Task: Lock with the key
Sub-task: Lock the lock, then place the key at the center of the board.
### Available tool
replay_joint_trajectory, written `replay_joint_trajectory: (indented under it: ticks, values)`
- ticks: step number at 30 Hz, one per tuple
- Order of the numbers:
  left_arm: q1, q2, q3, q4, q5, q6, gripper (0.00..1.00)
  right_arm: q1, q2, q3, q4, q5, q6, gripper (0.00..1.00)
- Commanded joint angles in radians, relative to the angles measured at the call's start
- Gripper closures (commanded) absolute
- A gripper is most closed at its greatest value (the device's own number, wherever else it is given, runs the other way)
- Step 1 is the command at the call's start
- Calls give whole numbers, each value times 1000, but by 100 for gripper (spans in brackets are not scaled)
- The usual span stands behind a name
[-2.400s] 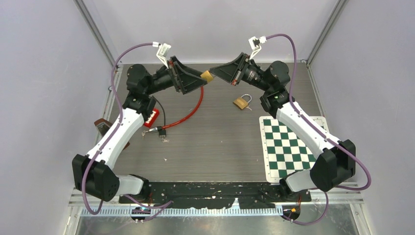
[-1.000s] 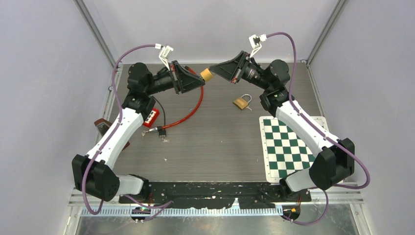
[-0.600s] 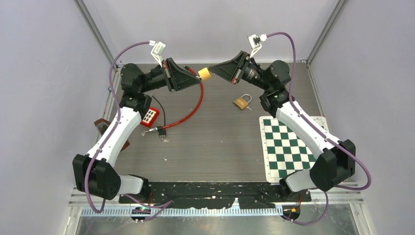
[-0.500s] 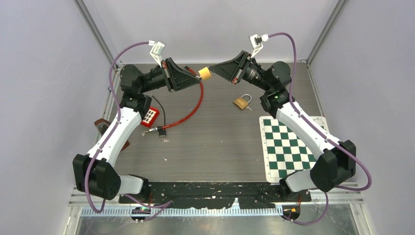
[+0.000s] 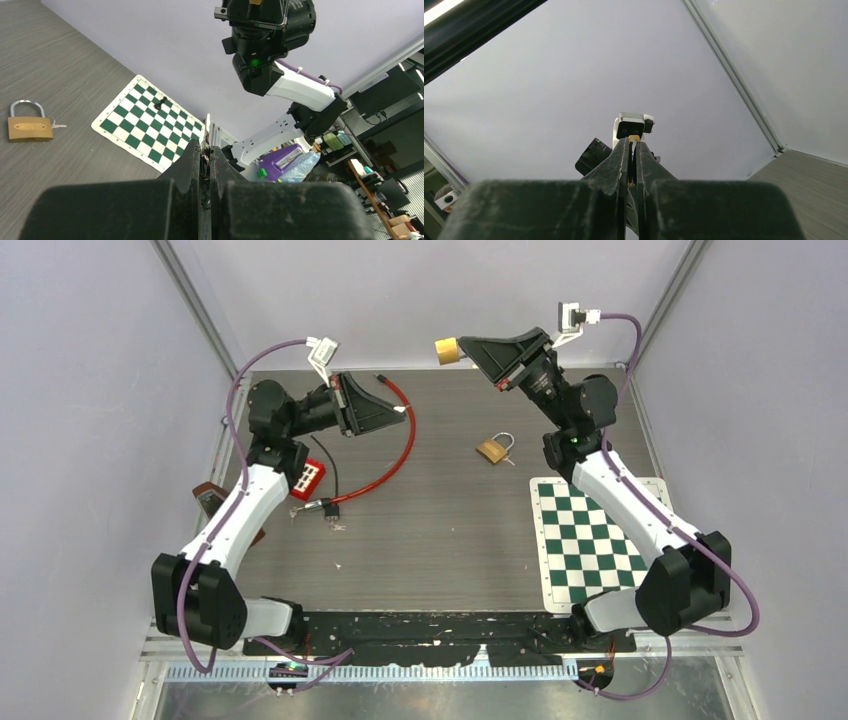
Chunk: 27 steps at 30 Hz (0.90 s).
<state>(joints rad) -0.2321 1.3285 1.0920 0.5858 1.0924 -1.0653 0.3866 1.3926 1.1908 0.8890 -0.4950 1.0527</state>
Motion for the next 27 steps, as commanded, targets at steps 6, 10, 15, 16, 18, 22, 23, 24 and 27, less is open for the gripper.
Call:
replay_joint_trajectory:
  ticks: [6, 10, 15, 16, 18, 22, 23, 24, 27]
  values:
    - [-44, -38, 8, -346, -131, 304, 100, -59, -166, -103, -390, 134, -180, 95]
    - [-171, 27, -29, -359, -196, 376, 100, -119, -213, -204, -565, 191, -164, 95]
    - [-361, 227, -33, -300, -300, 408, 100, -170, -240, -329, -728, 238, -188, 95]
    - [-392, 274, -18, -296, -310, 416, 100, -175, -239, -346, -742, 239, -189, 95]
    - [-441, 364, 8, -287, -340, 425, 100, -185, -232, -389, -755, 244, -192, 95]
    - [-498, 497, -4, -162, -389, 372, 100, -192, -204, -443, -781, 271, -215, 95]
    - [-507, 517, -15, -122, -398, 358, 100, -194, -199, -459, -782, 278, -222, 95]
    - [-515, 536, -23, -92, -403, 356, 100, -196, -189, -466, -785, 298, -223, 95]
    - [-536, 573, -38, -70, -463, 406, 100, -195, -167, -515, -776, 357, -210, 95]
